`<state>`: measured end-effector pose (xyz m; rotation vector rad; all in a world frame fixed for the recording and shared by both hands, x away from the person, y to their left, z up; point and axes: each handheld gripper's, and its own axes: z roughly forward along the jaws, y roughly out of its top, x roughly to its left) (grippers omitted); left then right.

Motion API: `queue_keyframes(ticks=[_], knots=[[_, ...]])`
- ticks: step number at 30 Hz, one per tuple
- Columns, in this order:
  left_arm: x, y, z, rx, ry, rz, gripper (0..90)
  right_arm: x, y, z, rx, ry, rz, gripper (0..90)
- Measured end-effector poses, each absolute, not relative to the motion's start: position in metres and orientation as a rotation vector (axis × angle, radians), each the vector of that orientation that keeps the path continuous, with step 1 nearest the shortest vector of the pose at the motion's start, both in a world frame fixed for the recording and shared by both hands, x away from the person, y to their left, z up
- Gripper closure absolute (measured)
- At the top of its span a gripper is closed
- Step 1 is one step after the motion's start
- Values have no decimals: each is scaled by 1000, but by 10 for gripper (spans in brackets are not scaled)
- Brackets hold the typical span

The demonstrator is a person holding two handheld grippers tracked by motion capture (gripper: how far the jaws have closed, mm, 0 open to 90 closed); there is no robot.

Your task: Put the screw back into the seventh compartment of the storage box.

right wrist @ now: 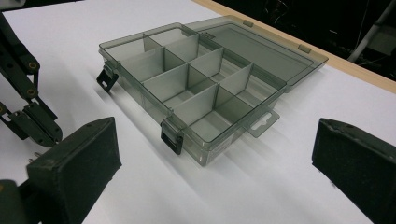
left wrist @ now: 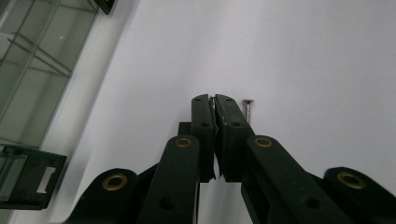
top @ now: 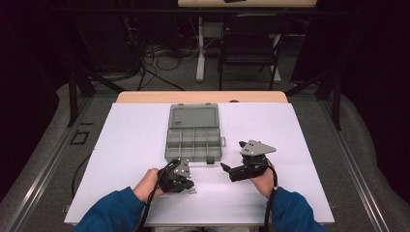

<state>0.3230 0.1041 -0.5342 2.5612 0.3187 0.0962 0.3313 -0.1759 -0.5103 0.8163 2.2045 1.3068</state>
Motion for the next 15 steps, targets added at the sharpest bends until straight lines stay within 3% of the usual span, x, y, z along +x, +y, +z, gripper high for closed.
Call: queue_keyframes(ticks=[15], knots=[[326,106,-527,2532,325,135,867,334,-175,-512,821,2209,1299,0]])
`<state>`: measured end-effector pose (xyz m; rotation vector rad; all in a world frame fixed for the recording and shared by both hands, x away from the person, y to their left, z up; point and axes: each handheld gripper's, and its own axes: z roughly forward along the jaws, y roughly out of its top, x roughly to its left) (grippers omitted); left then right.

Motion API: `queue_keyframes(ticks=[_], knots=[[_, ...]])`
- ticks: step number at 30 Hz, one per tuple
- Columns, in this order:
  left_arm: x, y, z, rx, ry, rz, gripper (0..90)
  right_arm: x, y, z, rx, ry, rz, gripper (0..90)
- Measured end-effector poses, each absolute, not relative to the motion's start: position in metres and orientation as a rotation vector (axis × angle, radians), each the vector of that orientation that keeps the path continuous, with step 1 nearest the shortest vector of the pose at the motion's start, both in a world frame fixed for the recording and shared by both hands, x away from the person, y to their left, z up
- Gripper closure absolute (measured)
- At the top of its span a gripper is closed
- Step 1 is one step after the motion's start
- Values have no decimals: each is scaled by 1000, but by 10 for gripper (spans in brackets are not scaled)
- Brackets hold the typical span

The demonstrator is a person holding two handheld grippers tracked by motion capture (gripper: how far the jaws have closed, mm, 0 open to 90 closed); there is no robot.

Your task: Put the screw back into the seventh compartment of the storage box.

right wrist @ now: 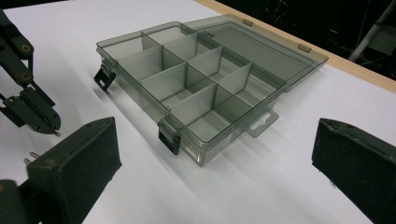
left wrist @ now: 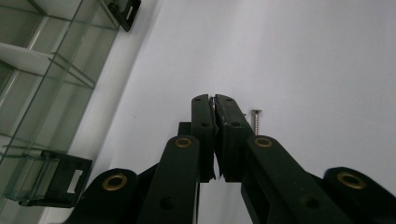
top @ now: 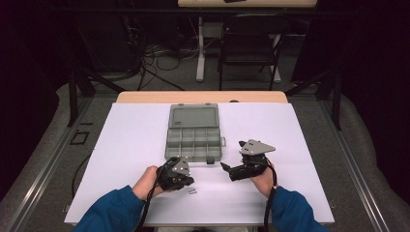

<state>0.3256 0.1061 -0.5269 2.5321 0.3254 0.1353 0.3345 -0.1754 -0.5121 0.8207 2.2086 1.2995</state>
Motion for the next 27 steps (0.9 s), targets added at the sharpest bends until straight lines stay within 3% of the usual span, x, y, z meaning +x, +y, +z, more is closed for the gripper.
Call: queue_keyframes(ticks=[27], knots=[[329,95,-501,2556,276,219,869,331,-174,-510,802,2198,1292,0]])
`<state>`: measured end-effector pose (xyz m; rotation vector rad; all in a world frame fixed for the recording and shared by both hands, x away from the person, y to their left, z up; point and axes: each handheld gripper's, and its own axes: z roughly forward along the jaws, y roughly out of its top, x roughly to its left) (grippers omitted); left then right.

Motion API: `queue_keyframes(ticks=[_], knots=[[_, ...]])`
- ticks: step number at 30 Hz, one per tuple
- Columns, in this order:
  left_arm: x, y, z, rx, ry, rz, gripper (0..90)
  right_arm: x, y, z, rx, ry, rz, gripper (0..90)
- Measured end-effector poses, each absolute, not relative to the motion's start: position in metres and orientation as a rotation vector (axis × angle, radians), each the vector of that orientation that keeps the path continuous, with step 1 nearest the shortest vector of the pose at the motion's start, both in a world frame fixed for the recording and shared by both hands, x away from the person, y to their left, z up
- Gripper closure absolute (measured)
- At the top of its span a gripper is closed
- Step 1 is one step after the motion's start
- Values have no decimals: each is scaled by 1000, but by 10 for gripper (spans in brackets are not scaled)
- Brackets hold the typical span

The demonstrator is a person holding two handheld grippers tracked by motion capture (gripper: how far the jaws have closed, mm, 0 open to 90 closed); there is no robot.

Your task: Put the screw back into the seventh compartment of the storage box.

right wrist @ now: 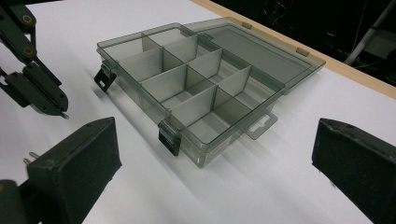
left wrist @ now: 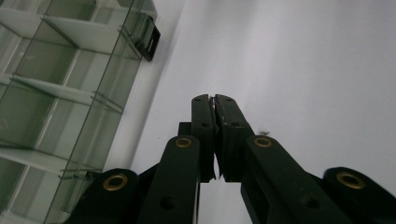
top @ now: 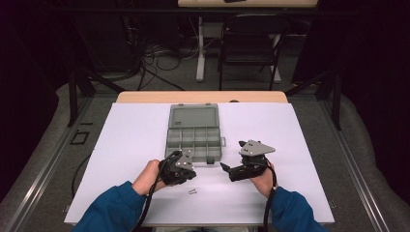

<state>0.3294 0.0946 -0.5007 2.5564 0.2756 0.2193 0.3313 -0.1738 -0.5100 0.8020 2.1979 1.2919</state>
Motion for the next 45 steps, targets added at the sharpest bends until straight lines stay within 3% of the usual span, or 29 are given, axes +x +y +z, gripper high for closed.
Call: queue_keyframes(ticks=[45], knots=[[369,92,-455,2502,284,331,871,332,-172,-512,797,2200,1294,0]])
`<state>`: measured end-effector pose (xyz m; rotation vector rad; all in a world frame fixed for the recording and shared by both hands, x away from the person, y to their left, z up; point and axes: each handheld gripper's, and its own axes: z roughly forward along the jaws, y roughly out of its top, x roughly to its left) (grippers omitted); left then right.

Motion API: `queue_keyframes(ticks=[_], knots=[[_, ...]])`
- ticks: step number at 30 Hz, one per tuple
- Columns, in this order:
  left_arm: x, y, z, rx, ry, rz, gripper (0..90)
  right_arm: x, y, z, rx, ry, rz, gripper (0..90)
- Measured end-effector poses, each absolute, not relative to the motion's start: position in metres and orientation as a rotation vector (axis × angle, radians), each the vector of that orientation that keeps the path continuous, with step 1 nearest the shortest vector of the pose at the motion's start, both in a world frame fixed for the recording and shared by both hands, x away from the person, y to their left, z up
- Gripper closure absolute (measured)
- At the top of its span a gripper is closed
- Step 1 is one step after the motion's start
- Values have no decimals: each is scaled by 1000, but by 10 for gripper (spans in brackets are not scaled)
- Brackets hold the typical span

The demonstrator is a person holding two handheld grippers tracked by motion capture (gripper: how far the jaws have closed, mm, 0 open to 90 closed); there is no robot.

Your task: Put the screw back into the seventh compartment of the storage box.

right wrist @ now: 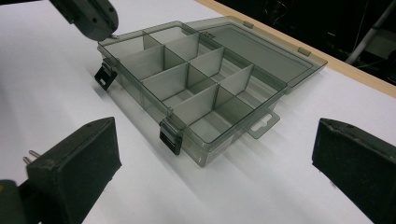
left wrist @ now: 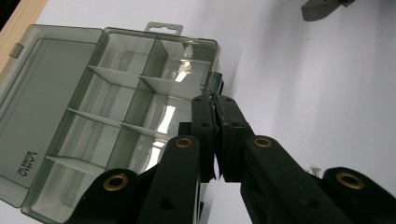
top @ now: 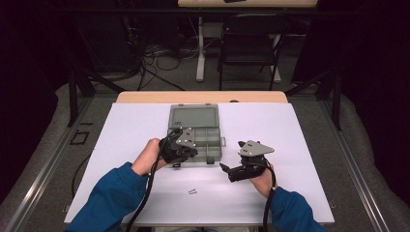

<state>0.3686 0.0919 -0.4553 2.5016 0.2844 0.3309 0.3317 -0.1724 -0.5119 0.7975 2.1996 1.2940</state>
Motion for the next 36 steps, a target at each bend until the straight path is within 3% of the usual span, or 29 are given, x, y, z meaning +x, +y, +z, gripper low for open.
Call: queue_keyframes(ticks=[36], knots=[[405,80,-484,2435,432,343,871,331,-173,-512,799,2212,1286,1]])
